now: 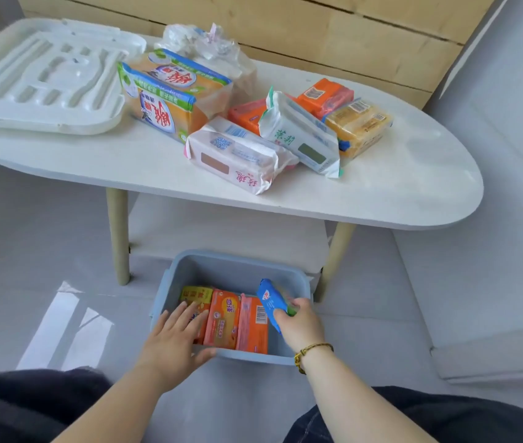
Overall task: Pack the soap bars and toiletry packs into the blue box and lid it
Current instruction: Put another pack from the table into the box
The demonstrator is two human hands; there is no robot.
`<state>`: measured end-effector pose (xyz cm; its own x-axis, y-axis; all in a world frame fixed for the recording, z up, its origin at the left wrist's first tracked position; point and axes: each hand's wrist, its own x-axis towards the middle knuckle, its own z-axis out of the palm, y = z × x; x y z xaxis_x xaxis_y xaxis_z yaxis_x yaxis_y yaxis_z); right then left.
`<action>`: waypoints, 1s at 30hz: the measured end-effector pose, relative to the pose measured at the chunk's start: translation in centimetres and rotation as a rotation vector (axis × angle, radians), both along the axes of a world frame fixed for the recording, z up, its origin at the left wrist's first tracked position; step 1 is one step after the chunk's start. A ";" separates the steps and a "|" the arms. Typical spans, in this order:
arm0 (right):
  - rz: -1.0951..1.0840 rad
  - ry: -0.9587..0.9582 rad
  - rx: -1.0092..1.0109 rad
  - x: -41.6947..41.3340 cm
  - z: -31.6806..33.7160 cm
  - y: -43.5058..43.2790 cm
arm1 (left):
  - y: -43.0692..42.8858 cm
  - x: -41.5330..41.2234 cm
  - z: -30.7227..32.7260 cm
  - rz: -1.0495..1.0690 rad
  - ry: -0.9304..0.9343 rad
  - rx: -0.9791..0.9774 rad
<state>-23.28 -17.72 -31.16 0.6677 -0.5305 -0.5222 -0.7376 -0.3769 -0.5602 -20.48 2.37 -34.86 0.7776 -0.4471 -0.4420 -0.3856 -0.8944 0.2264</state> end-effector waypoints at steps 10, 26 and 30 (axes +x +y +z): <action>-0.041 0.267 -0.115 2.5 -5.7 1.8 | -0.8 0.6 -2.6 0.040 0.103 0.064; 0.590 0.309 -0.402 5.2 -9.2 -1.2 | -1.2 0.8 -3.4 0.067 0.081 0.100; 0.659 0.339 -0.263 7.1 -10.1 -2.5 | -1.3 0.8 -3.5 0.072 0.085 0.100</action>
<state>-16.14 -20.25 -41.30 0.7143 -0.2152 -0.6659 -0.4309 -0.8851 -0.1761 -19.67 1.10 -38.32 0.7640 -0.3418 -0.5473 -0.3024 -0.9389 0.1642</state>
